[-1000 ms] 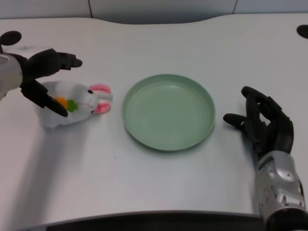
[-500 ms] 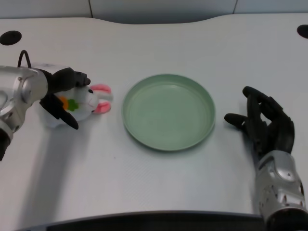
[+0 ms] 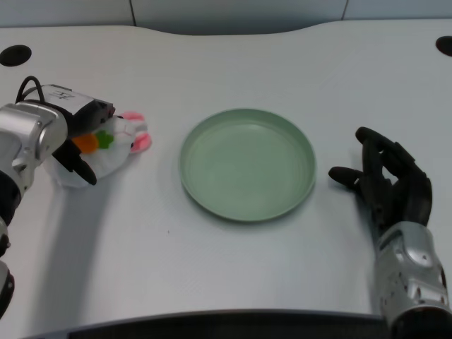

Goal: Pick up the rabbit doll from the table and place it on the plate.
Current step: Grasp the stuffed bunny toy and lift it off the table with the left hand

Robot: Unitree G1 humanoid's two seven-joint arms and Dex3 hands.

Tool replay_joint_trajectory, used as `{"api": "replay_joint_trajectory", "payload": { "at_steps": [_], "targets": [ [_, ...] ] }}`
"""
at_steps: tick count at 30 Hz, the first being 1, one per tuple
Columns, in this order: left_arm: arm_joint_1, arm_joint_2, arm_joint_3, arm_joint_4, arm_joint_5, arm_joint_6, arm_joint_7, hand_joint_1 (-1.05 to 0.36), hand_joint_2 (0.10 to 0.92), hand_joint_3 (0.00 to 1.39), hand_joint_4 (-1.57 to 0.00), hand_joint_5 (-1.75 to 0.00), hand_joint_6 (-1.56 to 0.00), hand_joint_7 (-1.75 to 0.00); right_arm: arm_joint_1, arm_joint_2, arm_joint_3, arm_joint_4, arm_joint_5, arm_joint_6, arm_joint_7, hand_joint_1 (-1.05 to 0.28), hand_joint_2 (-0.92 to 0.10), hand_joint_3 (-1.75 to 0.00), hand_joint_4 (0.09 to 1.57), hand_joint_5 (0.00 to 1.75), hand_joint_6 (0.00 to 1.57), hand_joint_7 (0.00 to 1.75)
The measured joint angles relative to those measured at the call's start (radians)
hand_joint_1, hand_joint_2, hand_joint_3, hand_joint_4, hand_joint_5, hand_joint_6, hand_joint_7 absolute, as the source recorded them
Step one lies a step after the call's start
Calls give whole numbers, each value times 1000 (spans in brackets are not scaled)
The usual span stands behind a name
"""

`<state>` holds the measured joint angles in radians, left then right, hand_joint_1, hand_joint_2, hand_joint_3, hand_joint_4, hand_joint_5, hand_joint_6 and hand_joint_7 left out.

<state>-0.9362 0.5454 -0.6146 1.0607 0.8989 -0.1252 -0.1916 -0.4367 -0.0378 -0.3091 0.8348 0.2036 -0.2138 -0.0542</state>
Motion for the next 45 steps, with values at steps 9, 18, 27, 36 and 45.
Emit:
{"api": "replay_joint_trajectory", "payload": {
  "at_steps": [9, 18, 27, 36, 45],
  "targets": [
    [-10, -10, -11, 46, -4, -41, 127, -722, 818, 0, -309, -180, -341, -66, 1, 0, 0, -1, 0, 0, 7, -299, -921, -282, 748, 1016, 700, 466],
    [-10, -61, 58, 81, -108, -51, 151, -496, 849, 6, -567, -431, -727, -137, 11, 7, 0, -19, -1, 0, 0, -292, -921, -292, 757, 1013, 713, 468],
    [-11, -92, 68, 126, -124, 23, 154, -398, 814, 0, -774, -870, -1028, -220, 13, 9, -2, -25, 0, 2, -5, -289, -921, -276, 771, 1025, 725, 468],
    [-15, -90, 37, 126, -109, 20, 150, -343, 783, 1, -684, -1375, -646, -1377, 13, 8, -5, -25, 1, 2, 10, -299, -921, -284, 761, 1010, 724, 465],
    [-15, -82, 32, 125, -107, 13, 145, -361, 792, 0, -710, -1042, -665, -944, 18, 8, -2, -37, -1, 8, 0, -296, -921, -298, 739, 1009, 720, 457]
  ]
}}
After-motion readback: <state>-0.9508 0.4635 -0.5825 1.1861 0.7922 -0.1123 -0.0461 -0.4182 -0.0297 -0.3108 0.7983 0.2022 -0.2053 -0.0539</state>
